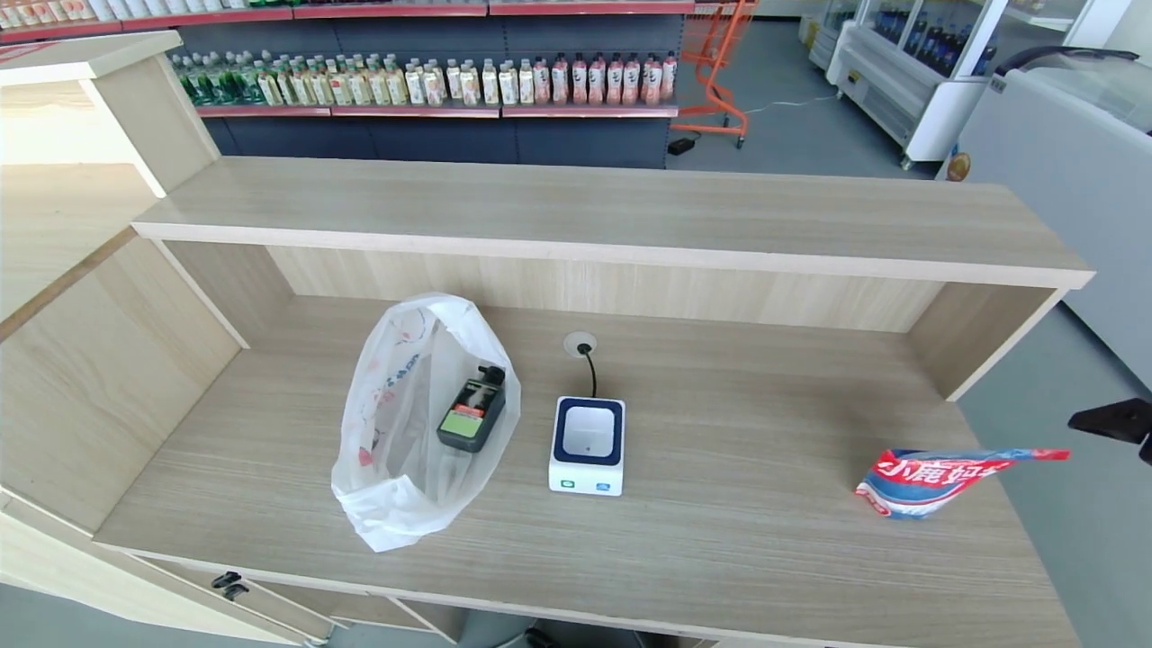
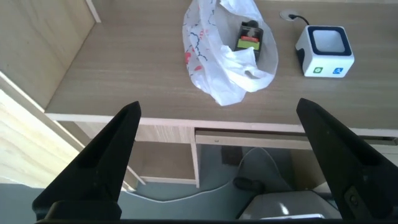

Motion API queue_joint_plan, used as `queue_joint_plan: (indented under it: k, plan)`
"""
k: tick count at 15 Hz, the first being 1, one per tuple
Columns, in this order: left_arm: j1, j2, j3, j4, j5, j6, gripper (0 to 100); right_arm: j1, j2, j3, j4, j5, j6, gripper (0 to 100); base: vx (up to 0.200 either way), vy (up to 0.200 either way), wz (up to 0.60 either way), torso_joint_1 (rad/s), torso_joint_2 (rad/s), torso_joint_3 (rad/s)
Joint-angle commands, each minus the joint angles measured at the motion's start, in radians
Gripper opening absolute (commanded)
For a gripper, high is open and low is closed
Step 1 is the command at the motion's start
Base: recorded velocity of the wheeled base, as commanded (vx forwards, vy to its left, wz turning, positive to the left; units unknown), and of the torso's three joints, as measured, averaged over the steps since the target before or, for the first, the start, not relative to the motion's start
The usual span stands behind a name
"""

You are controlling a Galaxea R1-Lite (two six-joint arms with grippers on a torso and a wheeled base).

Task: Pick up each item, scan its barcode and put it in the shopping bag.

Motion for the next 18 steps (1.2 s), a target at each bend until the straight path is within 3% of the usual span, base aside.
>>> queue_joint_plan:
  k: [1, 4, 11, 13, 16, 18]
  plan:
    - [0.0, 0.0, 0.002, 0.0, -0.001, -0.001, 100, -0.007, 0.101, -0.023, 0.0, 0.0, 0.038, 100, 0.0, -0.2, 0.0, -0.002, 0.01, 0.007]
    - [0.0, 0.0, 0.0, 0.0, -0.001, -0.001, 100, 0.017, 0.216, -0.046, -0.001, 0.0, 0.131, 100, 0.0, 0.0, 0.0, 0.0, 0.0, 0.0]
    - [0.0, 0.0, 0.0, 0.0, -0.001, -0.001, 100, 0.233, 0.52, -0.223, -0.009, -0.006, 0.369, 100, 0.0, 0.0, 0.0, 0.0, 0.0, 0.0]
    - [0.0, 0.0, 0.0, 0.0, -0.001, -0.001, 100, 0.276, 0.62, -0.234, -0.024, -0.071, 0.371, 100, 0.0, 0.0, 0.0, 0.0, 0.0, 0.0]
    - [0.0, 0.0, 0.0, 0.0, 0.0, -0.001, 100, 0.321, 0.761, -0.235, -0.176, -0.166, 0.358, 100, 0.0, 0.0, 0.0, 0.0, 0.0, 0.0]
    - [0.0, 0.0, 0.002, 0.0, -0.001, -0.001, 100, 0.324, 0.821, -0.24, -0.219, -0.18, 0.32, 100, 0.0, 0.0, 0.0, 0.0, 0.0, 0.0]
